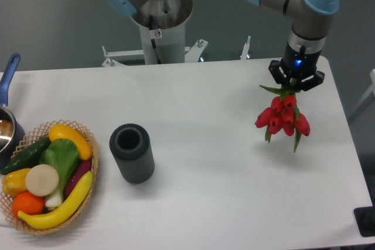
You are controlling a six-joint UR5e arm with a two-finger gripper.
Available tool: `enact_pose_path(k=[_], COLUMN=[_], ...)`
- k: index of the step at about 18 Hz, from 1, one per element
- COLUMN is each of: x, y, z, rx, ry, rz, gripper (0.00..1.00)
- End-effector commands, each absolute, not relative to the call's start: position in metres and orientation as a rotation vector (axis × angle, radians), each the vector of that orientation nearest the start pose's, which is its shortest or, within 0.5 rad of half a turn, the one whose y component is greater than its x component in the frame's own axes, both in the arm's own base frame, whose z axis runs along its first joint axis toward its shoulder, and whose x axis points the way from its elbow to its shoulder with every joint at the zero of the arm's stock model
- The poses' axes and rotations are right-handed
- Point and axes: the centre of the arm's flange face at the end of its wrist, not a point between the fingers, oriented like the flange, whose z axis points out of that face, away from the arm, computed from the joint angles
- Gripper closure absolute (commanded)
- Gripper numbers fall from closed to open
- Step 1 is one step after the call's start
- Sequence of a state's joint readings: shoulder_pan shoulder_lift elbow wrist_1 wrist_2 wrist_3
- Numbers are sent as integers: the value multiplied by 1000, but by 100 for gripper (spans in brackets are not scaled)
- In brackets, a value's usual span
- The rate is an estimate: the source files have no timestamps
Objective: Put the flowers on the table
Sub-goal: 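Lower the held red tulips toward the table beside the black cylinder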
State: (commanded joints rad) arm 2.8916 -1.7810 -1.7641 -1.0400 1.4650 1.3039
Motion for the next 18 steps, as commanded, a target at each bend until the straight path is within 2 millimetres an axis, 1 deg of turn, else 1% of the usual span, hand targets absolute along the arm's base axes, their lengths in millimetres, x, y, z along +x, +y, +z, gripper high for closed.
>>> enact_pose_path(k=[3,5,10,12,14,16,18], x=[-506,-501,-499,-495,-495,-490,-491], y=[280,288,288,296,299,311,315], z=[337,333,323,309,298,289,274], rx=[-3004,-3006,-3008,-3016,-3018,-3023,-3031], ry=[-13,-2,-29,-8,-5,26,31], rz=[142,126,96,60,24,-3,-43], gripper=[79,78,77,77,73,72,66])
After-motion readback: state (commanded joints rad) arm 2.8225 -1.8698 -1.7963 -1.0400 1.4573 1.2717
